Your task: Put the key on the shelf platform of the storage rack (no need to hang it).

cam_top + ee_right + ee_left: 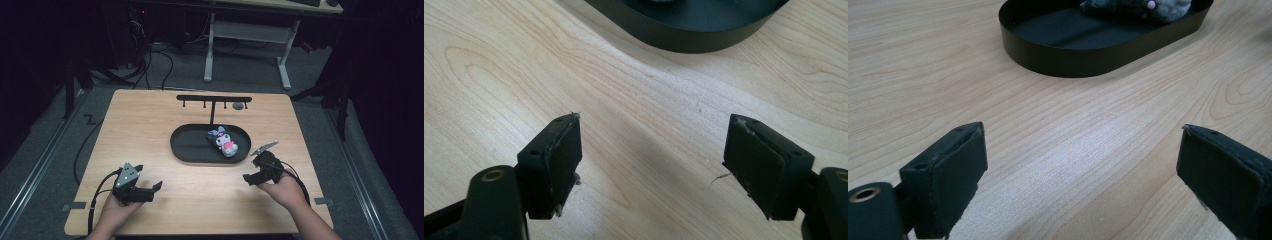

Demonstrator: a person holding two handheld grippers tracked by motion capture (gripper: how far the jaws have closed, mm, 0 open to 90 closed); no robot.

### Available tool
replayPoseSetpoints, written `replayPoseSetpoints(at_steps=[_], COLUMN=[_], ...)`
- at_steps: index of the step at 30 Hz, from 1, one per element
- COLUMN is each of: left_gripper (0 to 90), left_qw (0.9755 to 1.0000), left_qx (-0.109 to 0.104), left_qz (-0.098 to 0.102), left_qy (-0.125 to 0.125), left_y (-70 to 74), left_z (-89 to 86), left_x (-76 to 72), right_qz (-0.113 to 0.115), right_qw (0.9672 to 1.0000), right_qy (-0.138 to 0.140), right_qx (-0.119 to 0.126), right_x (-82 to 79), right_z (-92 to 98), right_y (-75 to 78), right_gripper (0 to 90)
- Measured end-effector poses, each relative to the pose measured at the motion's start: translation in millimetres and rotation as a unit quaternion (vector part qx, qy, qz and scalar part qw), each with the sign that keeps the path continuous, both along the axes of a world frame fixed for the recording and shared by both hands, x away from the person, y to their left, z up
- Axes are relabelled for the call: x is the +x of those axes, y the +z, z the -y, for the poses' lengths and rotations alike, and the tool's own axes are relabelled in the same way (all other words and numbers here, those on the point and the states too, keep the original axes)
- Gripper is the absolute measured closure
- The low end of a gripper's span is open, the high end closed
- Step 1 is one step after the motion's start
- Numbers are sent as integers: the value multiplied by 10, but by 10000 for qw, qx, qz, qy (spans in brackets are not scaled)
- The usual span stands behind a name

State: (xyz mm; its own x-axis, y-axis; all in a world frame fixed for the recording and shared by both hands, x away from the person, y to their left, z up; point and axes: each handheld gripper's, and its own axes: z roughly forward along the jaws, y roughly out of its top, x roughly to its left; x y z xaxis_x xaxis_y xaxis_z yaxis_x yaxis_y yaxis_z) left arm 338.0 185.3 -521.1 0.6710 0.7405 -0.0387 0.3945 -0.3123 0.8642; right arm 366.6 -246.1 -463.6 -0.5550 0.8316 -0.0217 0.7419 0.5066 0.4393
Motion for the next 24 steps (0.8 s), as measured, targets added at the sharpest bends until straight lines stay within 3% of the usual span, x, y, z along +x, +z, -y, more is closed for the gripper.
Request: replayPoseSetpoints(at_steps=[3, 8, 16, 20, 24], left_gripper=[67, 67, 67, 67, 67], left_qw=[10000, 10000, 10000, 10000, 9999], left_qx=[-4, -7, -34, -17, 28], left_qz=[13, 11, 32, 73, 82], left_qy=[-5, -25, -36, -33, -72], left_y=[-1, 1, 10, 17, 10], left_z=[5, 11, 13, 18, 36], left_x=[-5, -10, -24, -28, -29], right_qz=[147, 646, 1187, 1553, 1694], right_qw=[9998, 9964, 9863, 9782, 9759], right_qy=[-32, -180, -405, -588, -578], right_qx=[157, 524, 1072, 1246, 1250], right_x=[-63, -187, -376, -448, -571], right_z=[38, 111, 213, 222, 191], right_y=[-50, -155, -379, -487, -589], right_gripper=[234, 193, 182, 171, 159])
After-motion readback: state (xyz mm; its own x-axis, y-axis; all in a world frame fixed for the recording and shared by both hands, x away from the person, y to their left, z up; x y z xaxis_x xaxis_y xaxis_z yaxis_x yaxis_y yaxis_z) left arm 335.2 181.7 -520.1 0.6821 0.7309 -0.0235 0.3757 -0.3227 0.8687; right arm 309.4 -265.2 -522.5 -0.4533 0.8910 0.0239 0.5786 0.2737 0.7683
